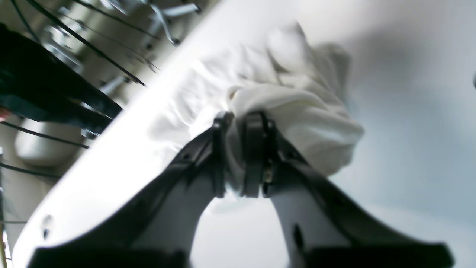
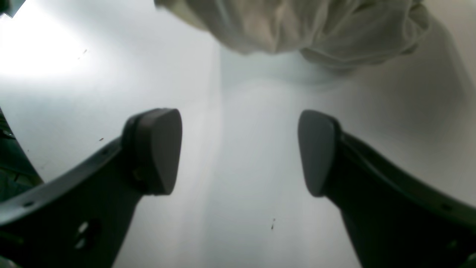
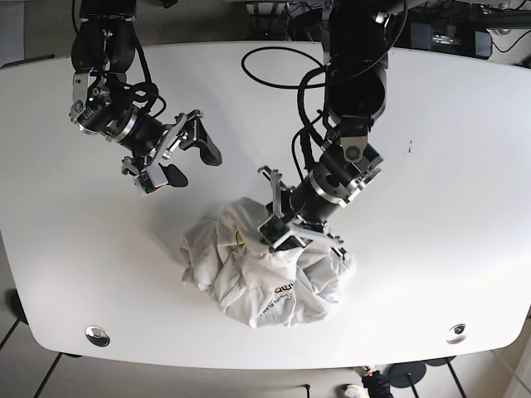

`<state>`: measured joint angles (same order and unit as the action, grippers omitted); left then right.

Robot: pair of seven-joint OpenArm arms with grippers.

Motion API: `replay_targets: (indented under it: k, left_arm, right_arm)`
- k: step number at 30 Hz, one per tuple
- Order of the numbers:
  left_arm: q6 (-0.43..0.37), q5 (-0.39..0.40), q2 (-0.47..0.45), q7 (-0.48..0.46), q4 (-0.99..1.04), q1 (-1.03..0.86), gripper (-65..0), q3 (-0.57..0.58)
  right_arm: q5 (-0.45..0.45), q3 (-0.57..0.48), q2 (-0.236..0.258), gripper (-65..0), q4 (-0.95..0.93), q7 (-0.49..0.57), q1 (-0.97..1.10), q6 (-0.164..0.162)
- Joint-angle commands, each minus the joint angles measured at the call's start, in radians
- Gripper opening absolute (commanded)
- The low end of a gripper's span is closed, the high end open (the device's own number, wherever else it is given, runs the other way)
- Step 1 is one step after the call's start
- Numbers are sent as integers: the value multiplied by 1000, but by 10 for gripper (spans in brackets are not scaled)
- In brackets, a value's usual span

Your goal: Fold the T-shirt properly

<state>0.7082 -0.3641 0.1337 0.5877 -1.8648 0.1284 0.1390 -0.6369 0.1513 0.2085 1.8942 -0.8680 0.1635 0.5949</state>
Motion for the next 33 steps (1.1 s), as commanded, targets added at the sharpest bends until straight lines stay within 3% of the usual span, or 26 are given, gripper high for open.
replay_targets:
  k: [1, 3, 4, 10, 13, 14, 17, 22, 25, 27, 31, 33]
  left_arm:
    - [-10, 20, -24, -22, -39, -34, -403, 0]
    - [-10, 81, -45, -22, -60, -78, -244, -5]
    - [-10, 138, -73, -21, -72, -108, -197, -5]
    - [-10, 284, -200, -2, -149, -201, -279, -48]
    - [-10, 376, -204, -2, -152, -226, -353, -207]
    - [-10, 442, -207, -2, -151, -226, -383, -296]
    - [-10, 558, -216, -1, -147, -229, -397, -474]
    - [-10, 598, -288, -1, -118, -226, -397, -668]
    - [-10, 600, -332, -1, -80, -227, -396, -752]
    - [-10, 601, -366, -1, -40, -233, -396, -792]
    - [-10, 601, -406, -5, 32, -270, -394, -852]
    - [-10, 601, -423, -5, 63, -283, -394, -867]
  right_arm:
    - [-25, 9, 12, -184, 14, 26, -14, 3]
    - [-25, 61, 2, -184, 14, 26, -14, 3]
    - [-25, 89, 1, -184, 14, 26, -14, 3]
    - [-25, 95, 12, -182, 23, 26, -15, 3]
    - [-25, 67, 10, -182, 24, 26, -15, 6]
    - [-25, 27, 13, -182, 24, 26, -15, 6]
    - [-25, -58, 13, -182, 55, 26, -15, 6]
    - [-18, -246, 16, -182, 60, 26, -61, 3]
    - [116, -384, 18, -182, 61, 26, -97, 3]
    - [299, -505, 2, -182, 60, 30, -134, 3]
    - [579, -631, -54, -182, 31, 132, -146, 10]
    - [678, -689, -68, -182, -22, 183, -149, 10]
